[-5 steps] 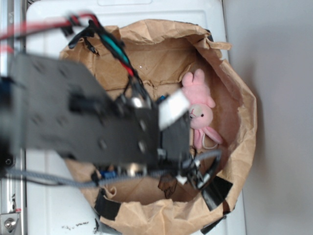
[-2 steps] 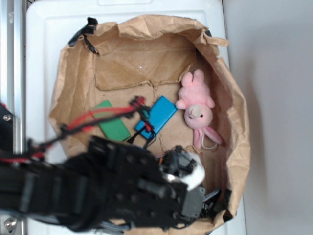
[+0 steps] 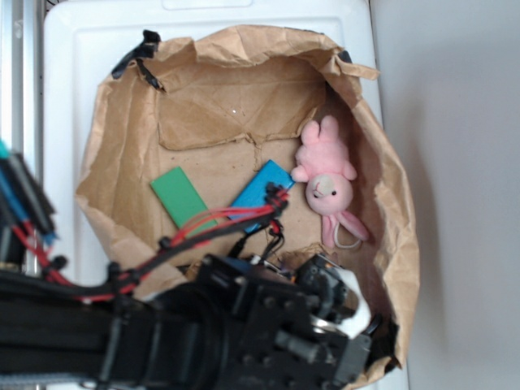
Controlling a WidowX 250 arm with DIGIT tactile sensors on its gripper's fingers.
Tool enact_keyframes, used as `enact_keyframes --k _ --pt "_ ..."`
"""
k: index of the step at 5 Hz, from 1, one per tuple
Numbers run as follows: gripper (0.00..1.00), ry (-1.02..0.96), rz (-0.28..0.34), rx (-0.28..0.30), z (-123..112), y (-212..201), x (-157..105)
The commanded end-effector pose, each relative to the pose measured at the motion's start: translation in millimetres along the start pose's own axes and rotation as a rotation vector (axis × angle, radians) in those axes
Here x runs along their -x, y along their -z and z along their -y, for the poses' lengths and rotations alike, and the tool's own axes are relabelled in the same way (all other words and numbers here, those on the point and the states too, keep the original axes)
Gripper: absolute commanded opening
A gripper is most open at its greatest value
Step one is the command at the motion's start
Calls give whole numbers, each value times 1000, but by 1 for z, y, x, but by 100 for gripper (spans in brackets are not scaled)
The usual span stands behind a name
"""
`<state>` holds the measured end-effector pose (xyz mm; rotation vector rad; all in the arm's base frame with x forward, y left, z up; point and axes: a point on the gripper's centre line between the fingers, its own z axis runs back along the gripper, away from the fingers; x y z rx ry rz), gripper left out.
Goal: Grab the wood chip.
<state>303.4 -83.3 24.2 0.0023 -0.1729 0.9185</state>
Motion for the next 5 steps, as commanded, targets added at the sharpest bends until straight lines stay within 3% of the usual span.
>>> enact_keyframes --k 1,2,3,4,5 --pt "0 24 -53 83 -14 -52 -42" --pt "0 61 -98 140 -44 -92 -62" --pt "0 82 -136 160 -62 -130 -75" --pt "0 168 -150 131 -71 -159 -71" --pt "0 190 -49 126 -72 -165 -61"
